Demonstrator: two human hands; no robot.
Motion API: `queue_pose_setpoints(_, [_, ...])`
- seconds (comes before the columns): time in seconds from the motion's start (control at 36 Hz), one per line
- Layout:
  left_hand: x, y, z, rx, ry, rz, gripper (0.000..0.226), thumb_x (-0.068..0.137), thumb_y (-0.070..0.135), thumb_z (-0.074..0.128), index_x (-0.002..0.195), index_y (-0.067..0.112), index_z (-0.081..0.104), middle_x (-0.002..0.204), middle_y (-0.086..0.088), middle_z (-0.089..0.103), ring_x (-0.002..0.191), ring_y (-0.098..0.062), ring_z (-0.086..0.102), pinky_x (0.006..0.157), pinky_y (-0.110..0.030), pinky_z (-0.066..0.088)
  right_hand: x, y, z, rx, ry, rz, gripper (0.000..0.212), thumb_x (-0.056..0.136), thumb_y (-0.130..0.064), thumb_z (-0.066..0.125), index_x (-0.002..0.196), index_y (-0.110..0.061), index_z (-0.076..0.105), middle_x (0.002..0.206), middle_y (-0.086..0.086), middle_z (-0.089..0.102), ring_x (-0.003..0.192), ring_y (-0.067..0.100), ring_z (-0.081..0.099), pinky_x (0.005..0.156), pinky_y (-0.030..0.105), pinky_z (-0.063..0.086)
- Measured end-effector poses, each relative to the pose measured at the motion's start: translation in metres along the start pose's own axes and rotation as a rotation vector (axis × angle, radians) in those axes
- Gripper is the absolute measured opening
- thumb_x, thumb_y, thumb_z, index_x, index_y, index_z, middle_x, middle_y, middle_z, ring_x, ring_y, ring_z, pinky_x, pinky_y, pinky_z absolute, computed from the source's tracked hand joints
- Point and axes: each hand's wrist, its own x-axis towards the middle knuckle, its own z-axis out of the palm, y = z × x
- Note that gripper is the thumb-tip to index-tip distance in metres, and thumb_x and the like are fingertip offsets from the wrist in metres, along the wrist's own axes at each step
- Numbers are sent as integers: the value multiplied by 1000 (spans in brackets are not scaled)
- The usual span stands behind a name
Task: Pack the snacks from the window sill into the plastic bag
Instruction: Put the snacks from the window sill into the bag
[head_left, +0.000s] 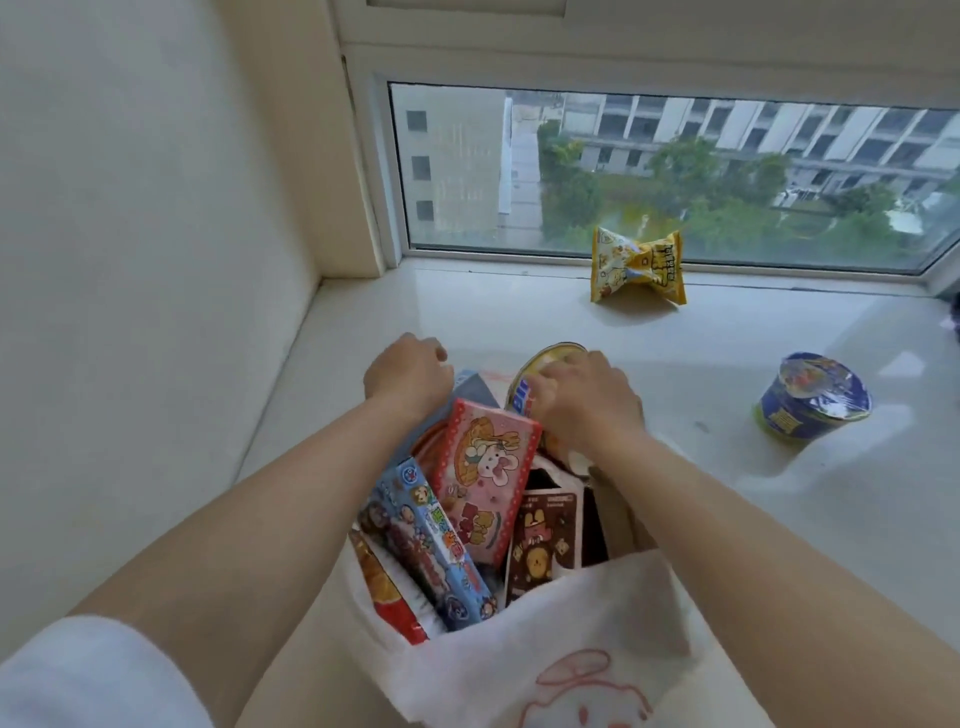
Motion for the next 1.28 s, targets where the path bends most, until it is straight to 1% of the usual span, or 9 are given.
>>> queue_pose_setpoints(0.08, [17, 35, 6, -43, -9, 118, 35, 94, 36, 48, 124, 21, 57, 126, -6, 51, 113, -26, 53, 90, -37, 47, 6, 54, -7, 325, 145, 362, 36, 96, -23, 38, 123, -15, 60, 129, 9, 55, 119, 29, 46, 95, 39, 40])
queue_pose_setpoints(0.31, [51, 123, 51, -159, -304, 245, 69, 85, 62, 53, 145, 32, 33, 147, -7, 33, 129, -27, 44, 99, -37, 40, -13, 125, 50, 638, -354, 799, 94, 80, -56, 60, 149, -10, 17, 150, 11, 33, 136, 32, 35, 103, 39, 35])
queue_pose_setpoints(0.39, [60, 133, 65, -101, -390, 215, 72, 81, 65, 54, 144, 37, 34, 145, -10, 38, 133, -33, 36, 106, -41, 35, -16, 127, 60, 749, -466, 902, 60, 87, -36, 60, 132, -1, 43, 133, 16, 48, 121, 31, 49, 85, 33, 42])
queue_pose_setpoints(0.47, [64, 123, 69, -129, -439, 149, 63, 81, 65, 54, 137, 37, 43, 137, -7, 49, 128, -29, 41, 100, -36, 40, -18, 136, 64, 623, -468, 885, 21, 91, -18, 49, 100, -2, 59, 101, 11, 55, 102, 27, 57, 68, 24, 38])
queue_pose_setpoints(0.61, [43, 111, 55, -312, -513, 177, 55, 83, 55, 62, 128, 30, 44, 121, -2, 57, 100, -21, 60, 80, -32, 53, -7, 140, 34, 842, -161, 880, 39, 98, -21, 40, 118, 8, 57, 122, 23, 57, 115, 35, 53, 84, 33, 39])
queue_pose_setpoints(0.69, [22, 108, 40, -374, -566, 284, 50, 83, 45, 67, 125, 34, 42, 112, 3, 60, 90, -16, 64, 70, -28, 56, -3, 138, 12, 924, -31, 786, 30, 100, -18, 35, 95, 2, 57, 101, 21, 54, 95, 28, 51, 79, 32, 37])
queue_pose_setpoints(0.83, [2, 93, 25, -406, -681, 388, 86, 75, 32, 78, 142, 44, 25, 120, 9, 57, 99, -10, 61, 77, -15, 50, -14, 115, -8, 935, 126, 597, 44, 99, -20, 38, 56, -13, 34, 62, 4, 40, 65, 21, 36, 60, 33, 25])
queue_pose_setpoints(1.14, [-54, 128, 66, -285, -434, 466, 84, 88, 27, 65, 150, 31, 9, 143, 0, 43, 127, -19, 46, 94, -21, 33, -38, 108, -9, 890, 162, 565, 42, 100, -19, 37, 58, -13, 36, 62, 1, 40, 60, 16, 37, 53, 24, 28])
queue_pose_setpoints(1.28, [-42, 135, 75, -135, -452, 326, 74, 93, 34, 56, 148, 29, 7, 123, -12, 59, 107, -28, 59, 89, -39, 49, -44, 103, -8, 758, 90, 530, 39, 100, -22, 36, 62, -13, 36, 66, 1, 41, 63, 17, 39, 51, 28, 26])
